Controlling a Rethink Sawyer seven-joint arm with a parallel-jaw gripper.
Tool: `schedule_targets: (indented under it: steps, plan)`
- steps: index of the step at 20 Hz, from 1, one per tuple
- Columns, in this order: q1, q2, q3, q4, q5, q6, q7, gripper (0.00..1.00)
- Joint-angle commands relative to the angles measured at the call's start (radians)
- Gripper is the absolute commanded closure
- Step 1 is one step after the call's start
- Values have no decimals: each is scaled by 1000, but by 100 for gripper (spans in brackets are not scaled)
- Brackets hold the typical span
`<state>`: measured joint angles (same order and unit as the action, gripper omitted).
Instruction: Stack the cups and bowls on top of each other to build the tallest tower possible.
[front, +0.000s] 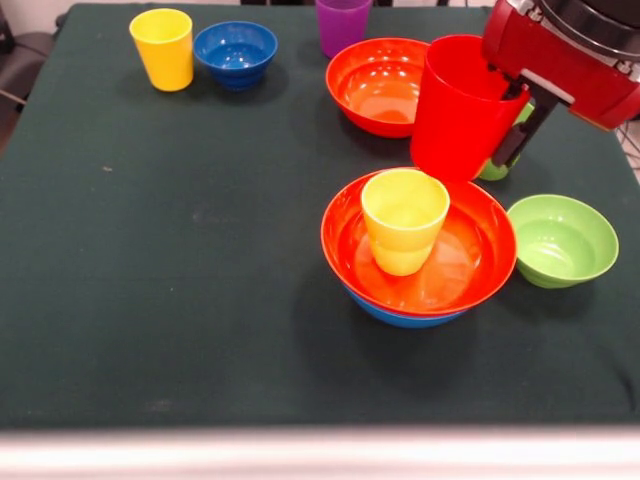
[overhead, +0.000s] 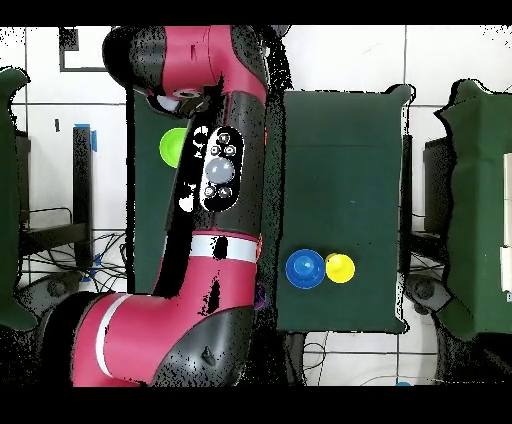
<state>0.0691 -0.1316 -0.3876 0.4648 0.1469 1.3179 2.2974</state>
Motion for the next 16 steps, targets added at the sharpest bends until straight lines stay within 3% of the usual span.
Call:
schedule_targets:
  steps: [1,16]
  plan:
    - [-16,-68,123,210,-52,-111,-245,100]
    - [-37,-82,168,294,-74,-233,-252,100]
